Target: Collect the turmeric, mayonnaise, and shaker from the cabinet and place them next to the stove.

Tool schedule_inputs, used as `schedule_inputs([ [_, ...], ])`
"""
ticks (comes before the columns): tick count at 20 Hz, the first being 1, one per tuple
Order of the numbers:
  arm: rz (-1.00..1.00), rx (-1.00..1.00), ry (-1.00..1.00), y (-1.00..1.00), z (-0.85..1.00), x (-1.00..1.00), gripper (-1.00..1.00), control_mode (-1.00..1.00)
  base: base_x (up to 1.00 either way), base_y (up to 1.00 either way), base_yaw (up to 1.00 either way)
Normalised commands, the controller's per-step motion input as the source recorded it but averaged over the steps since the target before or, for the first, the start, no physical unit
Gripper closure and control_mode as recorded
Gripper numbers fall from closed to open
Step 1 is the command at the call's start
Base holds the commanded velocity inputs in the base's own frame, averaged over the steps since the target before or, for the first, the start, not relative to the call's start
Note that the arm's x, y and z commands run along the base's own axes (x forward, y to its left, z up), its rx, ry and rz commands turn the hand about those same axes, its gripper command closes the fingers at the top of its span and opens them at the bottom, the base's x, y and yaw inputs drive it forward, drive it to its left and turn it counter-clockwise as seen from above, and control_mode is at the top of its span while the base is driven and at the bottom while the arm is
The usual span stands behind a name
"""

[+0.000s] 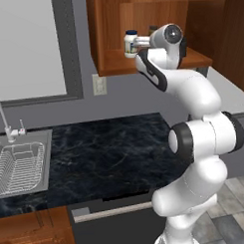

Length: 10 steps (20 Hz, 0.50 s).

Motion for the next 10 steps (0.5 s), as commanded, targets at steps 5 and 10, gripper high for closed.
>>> schedule_inputs([
  [5,0.0,0.0,-0.03,-0.02,-0.03,-0.3,1.0,-1.0,0.0,0.0,0.0],
  [10,0.0,0.0,-0.12,0.0,0.0,-0.82,1.0,-1.0,0.0,0.0,0.0],
])
